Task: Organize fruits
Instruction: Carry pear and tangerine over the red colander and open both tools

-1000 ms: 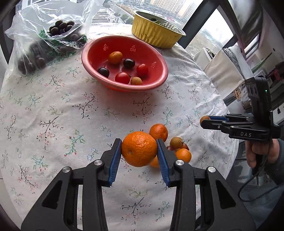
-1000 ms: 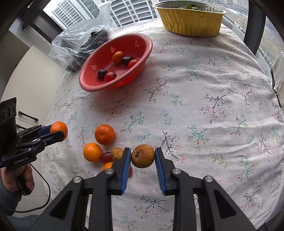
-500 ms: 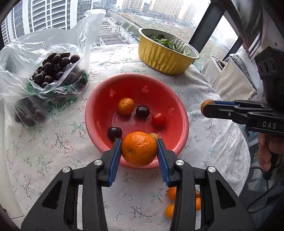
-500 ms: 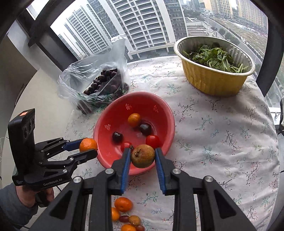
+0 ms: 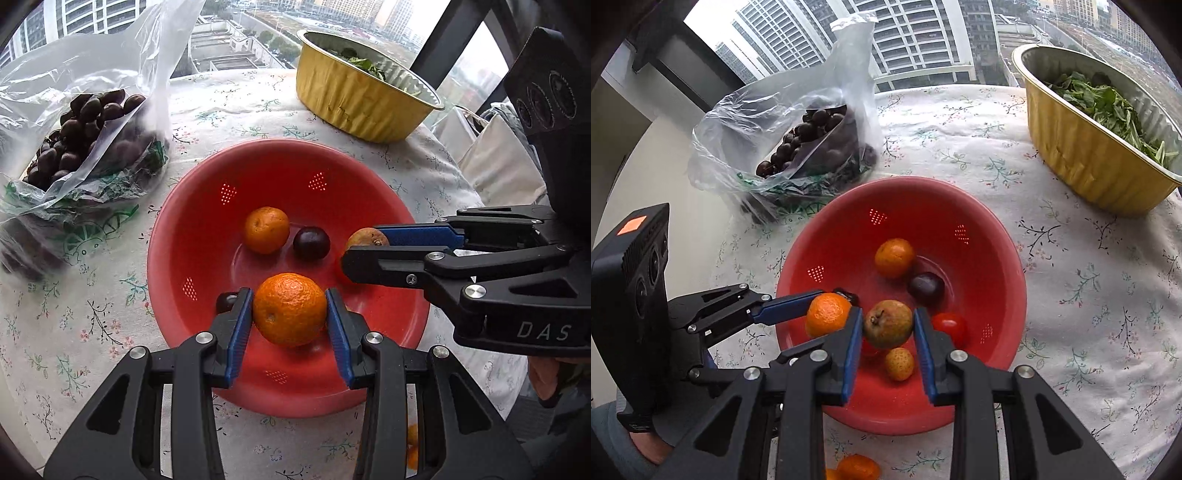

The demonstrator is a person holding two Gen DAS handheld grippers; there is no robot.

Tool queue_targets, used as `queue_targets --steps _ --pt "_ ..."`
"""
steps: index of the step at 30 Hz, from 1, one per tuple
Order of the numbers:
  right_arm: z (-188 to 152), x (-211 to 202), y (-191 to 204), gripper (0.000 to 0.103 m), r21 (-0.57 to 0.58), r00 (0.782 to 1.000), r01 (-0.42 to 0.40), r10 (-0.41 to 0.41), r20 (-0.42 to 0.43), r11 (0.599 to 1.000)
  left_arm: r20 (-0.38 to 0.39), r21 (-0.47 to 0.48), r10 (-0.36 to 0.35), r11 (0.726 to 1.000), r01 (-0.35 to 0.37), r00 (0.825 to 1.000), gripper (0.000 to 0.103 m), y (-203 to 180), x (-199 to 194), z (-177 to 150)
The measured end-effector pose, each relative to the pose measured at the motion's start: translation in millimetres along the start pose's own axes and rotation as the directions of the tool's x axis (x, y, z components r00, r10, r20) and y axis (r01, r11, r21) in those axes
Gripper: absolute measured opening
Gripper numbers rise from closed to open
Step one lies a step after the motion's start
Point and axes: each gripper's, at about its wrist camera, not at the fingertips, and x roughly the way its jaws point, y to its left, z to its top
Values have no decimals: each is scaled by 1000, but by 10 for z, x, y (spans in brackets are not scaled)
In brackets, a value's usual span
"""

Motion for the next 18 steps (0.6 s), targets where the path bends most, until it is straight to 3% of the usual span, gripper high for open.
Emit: queue_targets --steps 18 --pt "29 236 -17 30 -34 998 47 -49 -50 998 -23 -6 12 1000 -12 1000 38 -42 223 8"
